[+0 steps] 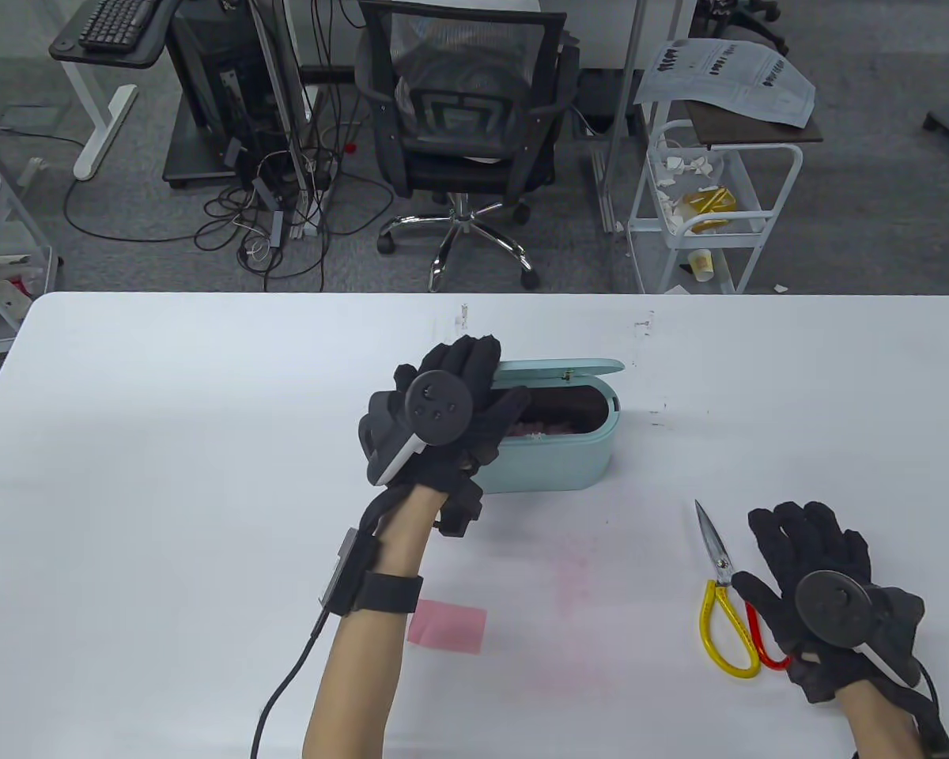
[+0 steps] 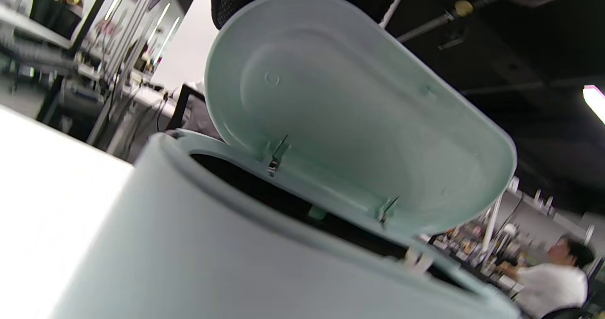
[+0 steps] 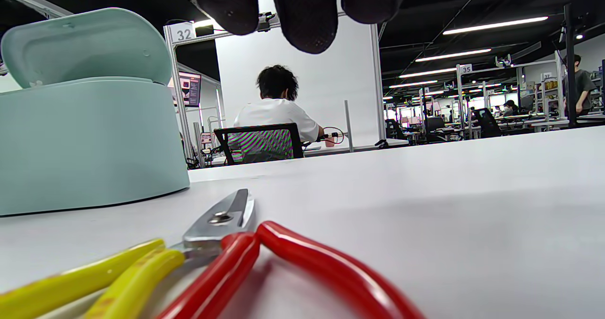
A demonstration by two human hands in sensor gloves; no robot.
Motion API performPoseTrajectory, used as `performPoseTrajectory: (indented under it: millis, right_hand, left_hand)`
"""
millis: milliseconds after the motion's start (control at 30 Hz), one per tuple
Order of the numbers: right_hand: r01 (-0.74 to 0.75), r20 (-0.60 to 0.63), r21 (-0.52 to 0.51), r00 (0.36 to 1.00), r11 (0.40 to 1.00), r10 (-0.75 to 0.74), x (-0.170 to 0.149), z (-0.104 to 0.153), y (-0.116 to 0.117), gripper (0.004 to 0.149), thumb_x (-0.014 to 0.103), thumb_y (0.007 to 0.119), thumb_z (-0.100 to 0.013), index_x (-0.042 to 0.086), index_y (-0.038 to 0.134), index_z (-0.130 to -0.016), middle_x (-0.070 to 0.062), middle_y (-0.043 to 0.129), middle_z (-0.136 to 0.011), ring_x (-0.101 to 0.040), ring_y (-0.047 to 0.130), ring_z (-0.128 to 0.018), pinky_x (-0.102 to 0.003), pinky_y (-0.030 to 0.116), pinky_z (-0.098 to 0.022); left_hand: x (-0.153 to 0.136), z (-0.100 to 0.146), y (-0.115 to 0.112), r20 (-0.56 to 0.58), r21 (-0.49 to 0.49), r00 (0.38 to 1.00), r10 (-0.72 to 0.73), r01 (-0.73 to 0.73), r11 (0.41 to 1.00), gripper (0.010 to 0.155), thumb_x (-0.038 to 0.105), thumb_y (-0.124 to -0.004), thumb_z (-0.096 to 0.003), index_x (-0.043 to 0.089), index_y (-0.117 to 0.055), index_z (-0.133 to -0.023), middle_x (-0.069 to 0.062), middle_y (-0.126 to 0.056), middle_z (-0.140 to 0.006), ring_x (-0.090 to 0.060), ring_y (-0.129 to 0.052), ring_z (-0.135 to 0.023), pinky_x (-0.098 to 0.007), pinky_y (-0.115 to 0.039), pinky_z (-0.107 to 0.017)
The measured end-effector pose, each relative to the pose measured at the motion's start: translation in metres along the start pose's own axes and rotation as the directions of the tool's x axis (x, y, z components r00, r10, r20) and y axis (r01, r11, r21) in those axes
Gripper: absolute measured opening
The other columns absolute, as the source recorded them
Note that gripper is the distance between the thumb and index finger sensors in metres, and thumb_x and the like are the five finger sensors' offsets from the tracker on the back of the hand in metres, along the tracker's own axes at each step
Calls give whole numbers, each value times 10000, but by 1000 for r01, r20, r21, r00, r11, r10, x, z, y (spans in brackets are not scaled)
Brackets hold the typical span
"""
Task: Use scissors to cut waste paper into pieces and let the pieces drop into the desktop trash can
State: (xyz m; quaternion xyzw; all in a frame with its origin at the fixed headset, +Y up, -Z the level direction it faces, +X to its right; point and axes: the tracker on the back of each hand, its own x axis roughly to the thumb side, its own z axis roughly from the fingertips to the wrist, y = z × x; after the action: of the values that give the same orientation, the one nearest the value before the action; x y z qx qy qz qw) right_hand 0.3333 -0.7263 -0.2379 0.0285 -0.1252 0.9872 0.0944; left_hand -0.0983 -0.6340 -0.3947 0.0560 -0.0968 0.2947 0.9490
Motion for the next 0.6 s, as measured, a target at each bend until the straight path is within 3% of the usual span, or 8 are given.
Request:
performPoseTrajectory:
  millis: [133,233,367,600]
  right_hand:
    - [4,-3,4,1000,1000,-4,0,0,0,794,731,543,-317,365,520,-1020,-15,547,-1092,-421,484,-1045,-696,433,-680]
    - [7,-5,8,1000,1000,-7,-1,0,0,793,732,542,-317,364,521,-1020,-16,548,-1092,-422,487,-1044,-696,433,-680]
    - [10,-8,10,1000,1000,-10,-1,-1,0,794,732,542,-317,365,519,-1020,-15,547,-1092,-419,487,-1045,-696,431,-680]
    - [9,-12,14,1000,1000,-9,-2,-1,0,794,732,542,-317,364,518,-1020,-16,548,-1091,-420,488,-1044,-695,433,-680]
  left_hand:
    - [-21,-12,5,-63,-17,970,234,-235,972,822,784,-532,-470,347,-500,-1166,-8,-542,-1262,-346,-532,-1183,-678,-342,-814]
    - [-34,-18,9,-84,-48,947,309,-313,948,822,795,-501,-482,347,-491,-1170,-2,-546,-1263,-340,-563,-1175,-674,-370,-807]
    - [-47,-22,10,-103,-89,878,468,-477,875,815,784,-510,-489,336,-497,-1171,-6,-537,-1267,-348,-572,-1170,-675,-373,-803]
    - [-58,-23,8,-109,-74,855,508,-516,853,808,785,-498,-496,333,-513,-1166,-10,-575,-1251,-340,-608,-1160,-665,-419,-803]
